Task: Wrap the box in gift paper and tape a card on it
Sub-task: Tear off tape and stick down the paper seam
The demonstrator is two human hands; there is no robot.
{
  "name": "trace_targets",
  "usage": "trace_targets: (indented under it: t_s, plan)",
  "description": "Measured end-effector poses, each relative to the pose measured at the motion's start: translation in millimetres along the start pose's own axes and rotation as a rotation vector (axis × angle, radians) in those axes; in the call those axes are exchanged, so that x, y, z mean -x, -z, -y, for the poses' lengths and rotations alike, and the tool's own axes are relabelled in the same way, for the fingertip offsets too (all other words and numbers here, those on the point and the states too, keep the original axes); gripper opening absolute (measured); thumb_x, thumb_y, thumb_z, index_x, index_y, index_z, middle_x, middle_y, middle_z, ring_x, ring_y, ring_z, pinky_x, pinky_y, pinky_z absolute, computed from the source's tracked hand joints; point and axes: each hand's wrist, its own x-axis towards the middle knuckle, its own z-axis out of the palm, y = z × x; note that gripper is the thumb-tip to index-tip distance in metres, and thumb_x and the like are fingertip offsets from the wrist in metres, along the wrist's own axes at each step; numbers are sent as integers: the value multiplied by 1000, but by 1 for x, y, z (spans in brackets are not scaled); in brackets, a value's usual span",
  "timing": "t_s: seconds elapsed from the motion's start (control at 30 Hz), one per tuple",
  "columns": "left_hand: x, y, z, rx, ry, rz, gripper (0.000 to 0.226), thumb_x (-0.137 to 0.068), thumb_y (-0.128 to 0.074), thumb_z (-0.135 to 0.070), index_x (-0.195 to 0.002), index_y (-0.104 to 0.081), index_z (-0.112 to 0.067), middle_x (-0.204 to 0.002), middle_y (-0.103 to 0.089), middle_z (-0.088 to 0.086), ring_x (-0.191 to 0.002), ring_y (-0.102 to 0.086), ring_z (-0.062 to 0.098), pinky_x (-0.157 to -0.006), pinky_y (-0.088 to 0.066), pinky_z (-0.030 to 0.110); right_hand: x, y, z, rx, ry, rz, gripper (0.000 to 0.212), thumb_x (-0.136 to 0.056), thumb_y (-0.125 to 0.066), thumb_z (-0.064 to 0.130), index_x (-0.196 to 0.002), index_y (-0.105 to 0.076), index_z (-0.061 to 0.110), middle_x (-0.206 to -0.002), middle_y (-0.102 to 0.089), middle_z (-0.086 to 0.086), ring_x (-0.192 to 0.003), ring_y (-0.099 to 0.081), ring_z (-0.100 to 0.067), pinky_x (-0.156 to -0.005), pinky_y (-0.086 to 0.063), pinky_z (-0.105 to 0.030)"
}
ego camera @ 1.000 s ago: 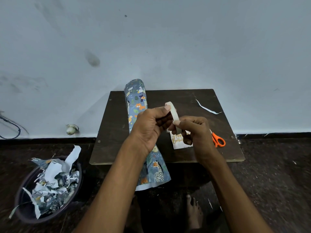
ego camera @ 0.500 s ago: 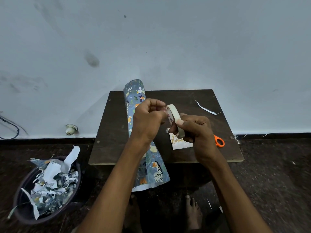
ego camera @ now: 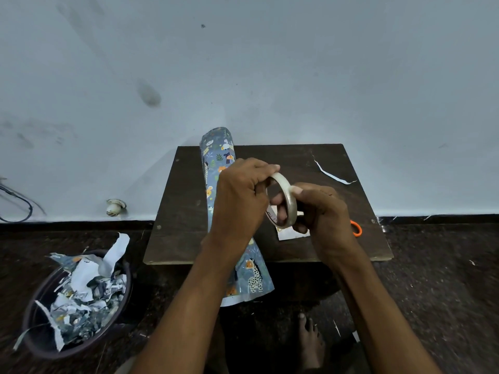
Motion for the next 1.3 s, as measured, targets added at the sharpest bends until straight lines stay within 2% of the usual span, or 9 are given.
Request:
trace_targets:
  t_s: [0.03, 0.1, 0.23, 0.4, 0.6, 0.87, 1.07, 1.13, 1.3]
  plan:
    - [1, -2, 0, -14, -26, 18, 36, -78, -54, 12, -100, -79, -2, -93, -76, 10, -84, -70, 25, -76, -58, 33, 0, 0, 1, 4, -12, -4, 32, -85, -50, 23, -78, -75, 6, -62, -63, -14, -53, -57, -23, -43, -24, -23]
    - [2, -4, 1, -9, -32, 18, 35, -79, -54, 11, -98, -80, -4, -93, -76, 9, -84, -70, 25, -73, -58, 39, 0, 1, 2, -6, -43, -3, 28, -83, -51, 23, -76, -74, 9, -61, -63, -13, -52, -61, -24, -41, -23, -20]
    - [1, -2, 3, 50, 27, -8, 28, -81, -61, 7, -95, -81, -7, -94, -75, 6, -85, -70, 22, -74, -58, 38, -1, 4, 2, -32, -96, 11, 19, -79, -53, 17, -79, -67, 4, -61, -59, -13, -52, -63, -27, -38, -26, -16]
    - [0, 1, 3, 116, 148, 26, 29, -77, -71, 4, -93, -81, -18, -90, -71, -11, -80, -63, 8, -67, -52, 23, -3, -1, 0, -10, -98, -25, 20, -76, -53, 23, -62, -62, 11, -57, -46, -10, -49, -43, -22, -42, -30, -20]
    - [-1, 2, 5, 132, 143, 42, 32, -78, -72, 9, -91, -81, -18, -91, -75, -5, -84, -67, 17, -69, -56, 35, -5, -4, -3, 59, -73, -33, 30, -78, -53, 27, -52, -57, 13, -58, -43, -14, -49, -38, -23, -43, -30, -23]
    - [-2, 5, 6, 109, 171, 64, 32, -79, -70, 9, -92, -81, -17, -89, -69, -13, -80, -61, 1, -67, -47, 11, -8, 0, -5, 85, -84, 18, 25, -59, -43, 16, -64, -59, -3, -53, -43, -12, -49, -39, -23, -44, -30, -22]
    - [-3, 7, 6, 107, 241, 102, 31, -82, -70, 9, -97, -80, -16, -87, -64, -22, -81, -61, -6, -67, -45, 6, -9, 4, -9, 42, -49, 29, 32, -62, -42, 10, -73, -70, 2, -56, -46, -12, -51, -37, -21, -44, -30, -22]
    - [-3, 7, 6, 65, 230, 99, 30, -82, -73, 4, -100, -80, -19, -90, -65, -21, -87, -61, 0, -73, -48, 12, -11, 6, -11, 23, -40, 31, 37, -65, -41, 9, -80, -74, 3, -58, -49, -11, -51, -40, -19, -43, -31, -21]
    - [-4, 9, 6, 30, -25, 141, 34, -79, -70, 1, -105, -80, -19, -109, -74, -3, -105, -65, 16, -92, -52, 33, -12, 8, -16, -15, -41, 36, 39, -72, -40, 7, -92, -72, 0, -62, -57, -8, -50, -46, -14, -41, -32, -20]
